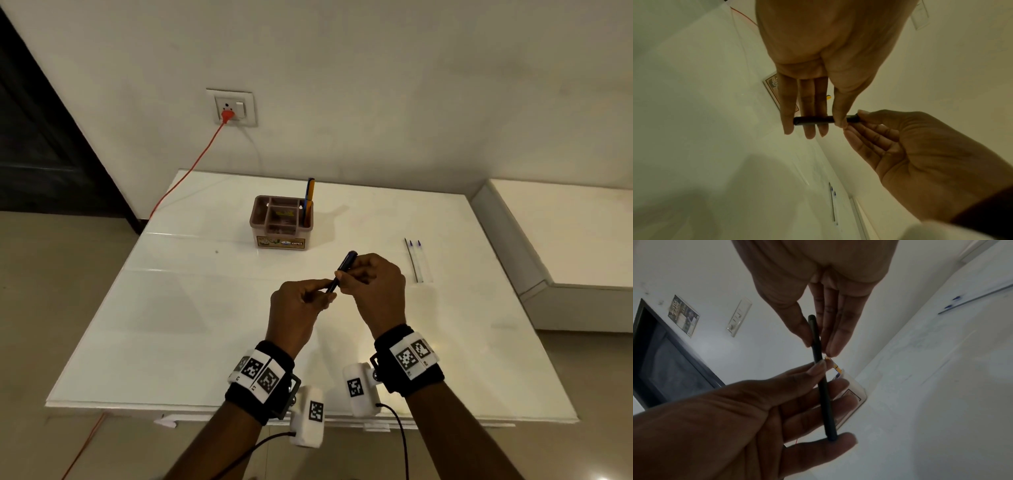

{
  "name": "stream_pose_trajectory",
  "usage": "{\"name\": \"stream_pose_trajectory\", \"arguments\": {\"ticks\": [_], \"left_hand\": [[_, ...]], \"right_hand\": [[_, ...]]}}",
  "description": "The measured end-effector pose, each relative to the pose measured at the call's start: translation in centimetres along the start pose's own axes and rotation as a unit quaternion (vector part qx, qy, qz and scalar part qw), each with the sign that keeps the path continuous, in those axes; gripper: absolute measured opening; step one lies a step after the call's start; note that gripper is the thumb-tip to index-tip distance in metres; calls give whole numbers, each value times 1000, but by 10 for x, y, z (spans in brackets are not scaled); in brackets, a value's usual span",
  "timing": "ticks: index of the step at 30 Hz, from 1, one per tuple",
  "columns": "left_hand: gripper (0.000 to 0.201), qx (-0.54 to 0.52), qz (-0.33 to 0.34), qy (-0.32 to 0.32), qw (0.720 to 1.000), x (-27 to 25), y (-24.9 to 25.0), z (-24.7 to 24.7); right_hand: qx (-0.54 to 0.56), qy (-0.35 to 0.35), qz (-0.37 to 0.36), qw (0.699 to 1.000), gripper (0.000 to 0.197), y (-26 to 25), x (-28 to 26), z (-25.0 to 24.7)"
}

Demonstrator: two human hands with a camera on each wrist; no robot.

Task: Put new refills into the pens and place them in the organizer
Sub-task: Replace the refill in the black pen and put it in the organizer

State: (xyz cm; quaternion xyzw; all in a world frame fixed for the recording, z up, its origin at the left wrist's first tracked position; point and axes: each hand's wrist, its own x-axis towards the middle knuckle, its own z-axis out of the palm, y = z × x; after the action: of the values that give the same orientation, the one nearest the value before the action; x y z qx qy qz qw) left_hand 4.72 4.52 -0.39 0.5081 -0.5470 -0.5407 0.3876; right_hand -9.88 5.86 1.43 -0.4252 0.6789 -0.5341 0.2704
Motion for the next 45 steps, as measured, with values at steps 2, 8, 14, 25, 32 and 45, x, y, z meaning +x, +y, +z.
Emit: {"name": "stream_pose_trajectory", "arguments": {"ticks": [2,8,14,25,32,45], "left_hand": [[31,17,9,22,1000,3,1,-2],[40,11,-10,83,996,17,-7,-24],[32,28,8,99,995,23,-12,-32],[41,112,15,121,986,32,-33,-40],[52,219,107,174,954,78,-13,-52],[39,260,46,116,957,166,-8,-97]], "right_hand": [[16,9,2,1000,21,-11,8,2],[0,47,-53,997,25,-50,84,25],[-85,45,-92,991,20,-65,165,80],[-252,-7,-17,968,19,-13,176,133],[-260,-1,40,965,24,-13,179,128],[-239,-46,76,967,29,9,185,117]]}}
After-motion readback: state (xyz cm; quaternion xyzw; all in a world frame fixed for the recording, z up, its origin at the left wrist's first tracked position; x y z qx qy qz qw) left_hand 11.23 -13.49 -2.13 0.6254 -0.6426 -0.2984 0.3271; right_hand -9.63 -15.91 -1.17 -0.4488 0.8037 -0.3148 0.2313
